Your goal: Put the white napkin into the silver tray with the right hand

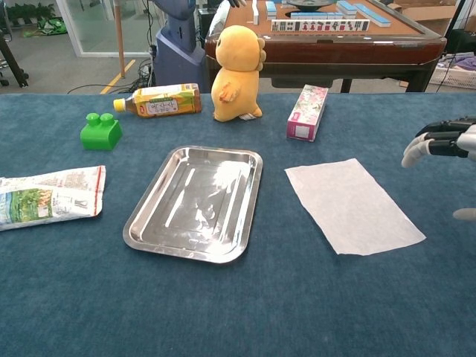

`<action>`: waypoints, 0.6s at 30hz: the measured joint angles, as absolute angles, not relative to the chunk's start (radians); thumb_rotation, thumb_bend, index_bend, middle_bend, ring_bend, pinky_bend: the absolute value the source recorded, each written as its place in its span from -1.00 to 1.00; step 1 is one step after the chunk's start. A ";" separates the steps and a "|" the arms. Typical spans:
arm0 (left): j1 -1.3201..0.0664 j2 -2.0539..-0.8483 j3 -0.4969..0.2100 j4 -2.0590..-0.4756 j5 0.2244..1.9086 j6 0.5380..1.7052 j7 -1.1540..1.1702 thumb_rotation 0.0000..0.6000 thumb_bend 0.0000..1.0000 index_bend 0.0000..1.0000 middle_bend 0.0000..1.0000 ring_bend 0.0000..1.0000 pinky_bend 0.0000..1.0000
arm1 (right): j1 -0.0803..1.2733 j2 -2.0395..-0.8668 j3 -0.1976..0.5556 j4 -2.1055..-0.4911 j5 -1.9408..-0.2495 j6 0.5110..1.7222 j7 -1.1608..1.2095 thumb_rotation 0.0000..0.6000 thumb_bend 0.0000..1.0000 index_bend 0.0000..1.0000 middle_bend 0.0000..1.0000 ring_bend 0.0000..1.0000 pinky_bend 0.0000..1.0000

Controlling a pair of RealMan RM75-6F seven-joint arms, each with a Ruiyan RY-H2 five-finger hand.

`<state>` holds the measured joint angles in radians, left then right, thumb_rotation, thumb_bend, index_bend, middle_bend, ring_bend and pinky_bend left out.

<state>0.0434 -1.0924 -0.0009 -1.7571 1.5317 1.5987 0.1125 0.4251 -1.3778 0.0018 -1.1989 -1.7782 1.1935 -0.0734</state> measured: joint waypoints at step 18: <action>0.052 -1.093 0.002 -1.754 1.529 1.601 0.111 1.00 -0.51 -0.76 -0.84 -0.95 -1.00 | 0.475 -1.512 -0.053 -0.975 -1.772 1.170 0.028 1.00 -0.86 -0.38 -0.52 -0.77 -0.56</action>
